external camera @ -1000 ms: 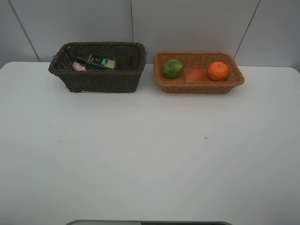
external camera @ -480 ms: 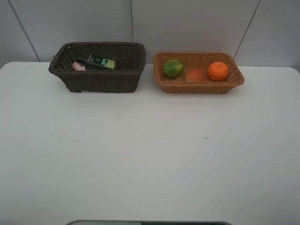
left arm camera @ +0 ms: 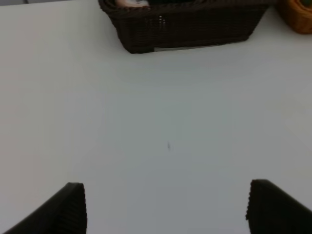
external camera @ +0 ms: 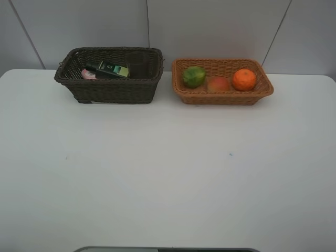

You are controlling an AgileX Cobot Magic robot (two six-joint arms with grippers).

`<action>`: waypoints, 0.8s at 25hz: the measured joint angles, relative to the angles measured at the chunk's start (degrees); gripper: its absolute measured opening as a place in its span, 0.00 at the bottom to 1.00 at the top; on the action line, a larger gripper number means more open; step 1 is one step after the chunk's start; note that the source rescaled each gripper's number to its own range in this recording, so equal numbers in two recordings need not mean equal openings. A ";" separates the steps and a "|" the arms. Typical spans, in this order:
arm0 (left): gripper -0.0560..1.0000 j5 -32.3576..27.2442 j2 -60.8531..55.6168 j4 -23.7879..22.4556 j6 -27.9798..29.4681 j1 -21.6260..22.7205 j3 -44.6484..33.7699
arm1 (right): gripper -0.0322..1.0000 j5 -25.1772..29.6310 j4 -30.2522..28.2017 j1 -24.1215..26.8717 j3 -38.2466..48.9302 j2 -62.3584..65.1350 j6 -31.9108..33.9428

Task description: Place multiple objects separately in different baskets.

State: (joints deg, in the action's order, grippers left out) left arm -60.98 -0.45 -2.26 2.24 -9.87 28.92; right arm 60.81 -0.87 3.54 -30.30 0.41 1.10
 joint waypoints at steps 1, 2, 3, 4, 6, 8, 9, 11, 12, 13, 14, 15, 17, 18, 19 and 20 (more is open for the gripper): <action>0.87 0.00 0.00 0.00 0.00 1.19 0.00 | 0.72 0.00 0.00 0.00 0.00 0.00 0.00; 0.87 0.00 0.00 0.00 0.00 2.29 0.00 | 0.72 0.00 0.00 0.00 0.00 0.00 0.00; 0.87 0.00 0.00 0.00 0.00 3.12 0.00 | 0.72 0.00 0.00 0.00 0.00 0.00 0.00; 0.87 0.00 0.00 0.00 0.00 3.86 0.00 | 0.72 0.00 0.00 0.00 0.00 0.00 0.00; 0.87 0.00 0.00 0.00 0.00 4.33 0.00 | 0.72 0.00 0.00 0.00 0.00 0.00 0.00; 0.87 0.00 0.00 0.00 0.00 4.45 0.00 | 0.72 0.00 0.00 0.00 0.00 0.00 0.00; 0.87 0.00 0.00 0.00 0.00 4.45 0.00 | 0.72 0.00 0.00 0.00 0.00 0.00 0.00; 0.87 0.00 0.00 0.00 0.00 4.45 0.00 | 0.72 0.00 0.00 0.00 0.00 0.00 0.00; 0.87 0.00 0.00 0.00 0.00 4.45 0.00 | 0.72 0.00 0.00 0.00 0.00 0.00 0.00; 0.87 0.00 0.00 0.00 0.00 4.45 0.00 | 0.72 0.00 0.00 0.00 0.00 0.00 0.00; 0.87 0.00 0.00 0.00 0.00 4.45 0.00 | 0.72 0.00 0.00 0.00 0.00 0.00 0.00; 0.87 0.00 0.00 0.00 0.00 4.45 0.00 | 0.72 0.00 0.00 0.00 0.00 0.00 0.00; 0.87 0.00 0.00 0.00 0.00 4.45 0.00 | 0.72 0.00 0.00 0.00 0.00 0.00 0.00; 0.87 0.00 0.00 0.00 0.00 4.45 0.00 | 0.72 0.00 0.00 0.00 0.00 0.00 0.00; 0.87 0.00 0.00 0.00 0.00 4.45 0.00 | 0.72 0.00 0.00 0.00 0.00 0.00 0.00; 0.87 0.00 0.00 0.00 0.00 4.45 0.00 | 0.72 0.00 0.00 0.00 0.00 0.00 0.00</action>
State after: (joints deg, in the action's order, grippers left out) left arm -60.98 -0.45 -2.26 2.24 -5.42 28.92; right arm 60.81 -0.87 3.54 -30.30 0.41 1.10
